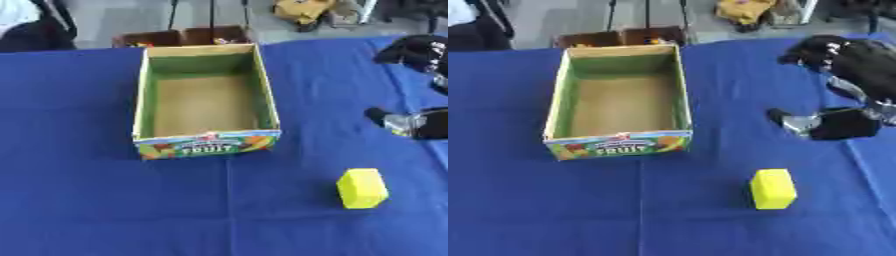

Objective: Pick up objects on the table and place them in the box.

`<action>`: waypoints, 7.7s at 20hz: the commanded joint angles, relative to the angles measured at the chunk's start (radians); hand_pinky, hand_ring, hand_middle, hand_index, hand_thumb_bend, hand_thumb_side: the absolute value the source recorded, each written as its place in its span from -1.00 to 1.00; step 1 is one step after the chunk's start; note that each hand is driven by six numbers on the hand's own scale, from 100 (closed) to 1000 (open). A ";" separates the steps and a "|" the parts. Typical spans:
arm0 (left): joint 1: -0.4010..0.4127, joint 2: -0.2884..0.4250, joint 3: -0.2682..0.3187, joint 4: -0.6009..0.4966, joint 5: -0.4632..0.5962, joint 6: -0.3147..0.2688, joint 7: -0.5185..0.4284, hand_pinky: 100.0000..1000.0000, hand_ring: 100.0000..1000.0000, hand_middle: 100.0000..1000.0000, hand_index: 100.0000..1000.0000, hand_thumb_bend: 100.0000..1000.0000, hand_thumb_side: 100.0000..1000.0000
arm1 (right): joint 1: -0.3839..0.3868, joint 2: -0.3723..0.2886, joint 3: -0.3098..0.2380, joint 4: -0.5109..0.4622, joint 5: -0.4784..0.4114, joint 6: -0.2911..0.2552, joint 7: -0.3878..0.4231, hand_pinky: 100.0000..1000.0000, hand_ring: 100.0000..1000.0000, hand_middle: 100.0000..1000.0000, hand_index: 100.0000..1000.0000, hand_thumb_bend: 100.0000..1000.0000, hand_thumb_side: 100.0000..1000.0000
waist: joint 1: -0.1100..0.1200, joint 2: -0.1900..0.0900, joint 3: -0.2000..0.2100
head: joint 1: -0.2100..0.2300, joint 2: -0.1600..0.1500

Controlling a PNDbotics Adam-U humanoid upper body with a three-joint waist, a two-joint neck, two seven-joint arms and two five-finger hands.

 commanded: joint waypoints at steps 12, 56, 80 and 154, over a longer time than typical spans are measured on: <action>-0.004 0.030 0.006 -0.019 0.006 0.008 0.014 0.41 0.90 1.00 1.00 -1.00 1.00 | 0.080 -0.042 0.051 -0.015 -0.244 -0.058 0.114 0.44 0.98 0.80 1.00 -0.58 0.08 | 0.002 -0.002 -0.011 | 0.004 -0.015; 0.010 0.014 0.000 -0.019 0.017 0.020 0.019 0.36 0.88 0.94 1.00 -1.00 1.00 | 0.089 -0.040 0.156 -0.015 -0.234 -0.001 0.194 0.40 0.90 0.60 1.00 -0.25 0.40 | -0.010 0.008 -0.030 | 0.002 -0.005; 0.006 0.002 -0.005 -0.019 0.025 0.013 0.016 0.34 0.88 0.92 0.96 -1.00 1.00 | 0.089 -0.031 0.193 -0.015 -0.169 0.108 0.227 0.36 0.80 0.33 0.84 -0.45 0.27 | -0.006 0.027 -0.011 | -0.017 -0.022; -0.021 -0.012 -0.048 -0.019 0.053 -0.012 -0.033 0.34 0.88 0.91 0.96 -1.00 1.00 | -0.948 0.392 0.315 0.369 0.062 0.353 0.297 0.13 0.39 -0.50 -0.12 -1.00 -0.09 | -0.055 -0.002 0.120 | -0.114 -0.067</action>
